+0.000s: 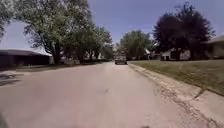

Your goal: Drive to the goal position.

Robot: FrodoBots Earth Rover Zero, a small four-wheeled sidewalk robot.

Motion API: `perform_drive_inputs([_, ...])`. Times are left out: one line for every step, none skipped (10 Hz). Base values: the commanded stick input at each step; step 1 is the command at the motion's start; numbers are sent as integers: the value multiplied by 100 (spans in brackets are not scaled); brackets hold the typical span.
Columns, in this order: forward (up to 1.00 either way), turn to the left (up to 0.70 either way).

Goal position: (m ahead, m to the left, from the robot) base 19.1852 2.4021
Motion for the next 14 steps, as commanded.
perform_drive_inputs([70,0])
perform_drive_inputs([70,0])
perform_drive_inputs([70,0])
perform_drive_inputs([70,0])
perform_drive_inputs([70,0])
perform_drive_inputs([70,0])
perform_drive_inputs([70,0])
perform_drive_inputs([70,0])
perform_drive_inputs([70,0])
perform_drive_inputs([70,0])
perform_drive_inputs([70,0])
perform_drive_inputs([70,0])
perform_drive_inputs([70,0])
perform_drive_inputs([70,0])
